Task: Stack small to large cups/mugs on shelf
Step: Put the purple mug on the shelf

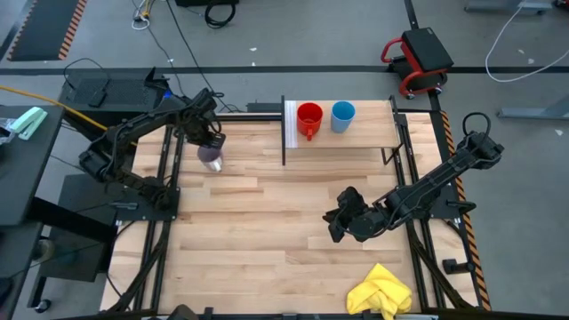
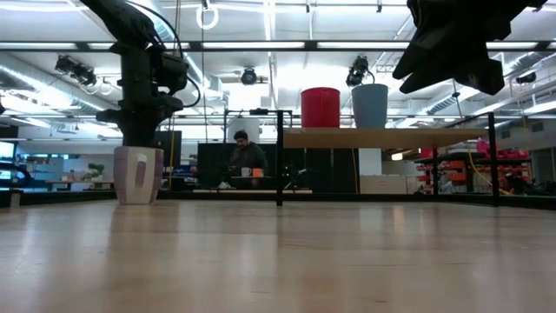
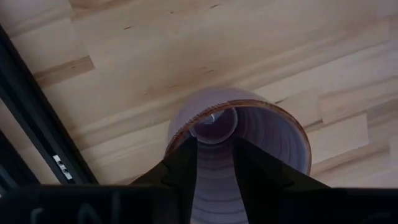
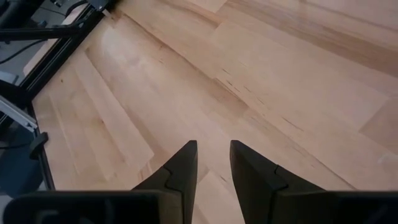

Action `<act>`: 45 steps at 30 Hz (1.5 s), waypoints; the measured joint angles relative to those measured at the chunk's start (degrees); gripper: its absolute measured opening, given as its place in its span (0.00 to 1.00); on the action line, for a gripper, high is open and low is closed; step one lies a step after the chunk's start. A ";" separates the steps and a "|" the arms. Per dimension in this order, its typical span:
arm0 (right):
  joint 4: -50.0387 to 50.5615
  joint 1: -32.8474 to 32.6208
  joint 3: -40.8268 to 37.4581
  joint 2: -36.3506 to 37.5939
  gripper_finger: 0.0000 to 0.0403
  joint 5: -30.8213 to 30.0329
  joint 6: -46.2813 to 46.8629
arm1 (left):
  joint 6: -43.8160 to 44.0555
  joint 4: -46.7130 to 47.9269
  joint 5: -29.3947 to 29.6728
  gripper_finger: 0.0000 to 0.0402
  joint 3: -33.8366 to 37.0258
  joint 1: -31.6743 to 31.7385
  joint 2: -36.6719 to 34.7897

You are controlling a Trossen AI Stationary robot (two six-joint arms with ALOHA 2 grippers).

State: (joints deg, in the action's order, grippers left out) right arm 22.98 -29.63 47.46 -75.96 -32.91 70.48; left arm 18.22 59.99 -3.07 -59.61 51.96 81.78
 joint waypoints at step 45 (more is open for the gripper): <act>0.00 1.49 0.00 0.00 0.26 1.25 -1.66 | -6.43 2.99 1.62 0.27 -0.57 1.62 0.33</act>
State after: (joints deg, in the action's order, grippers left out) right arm 22.98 -28.14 47.46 -75.96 -31.66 68.82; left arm 11.79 62.97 -1.45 -60.18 53.58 82.11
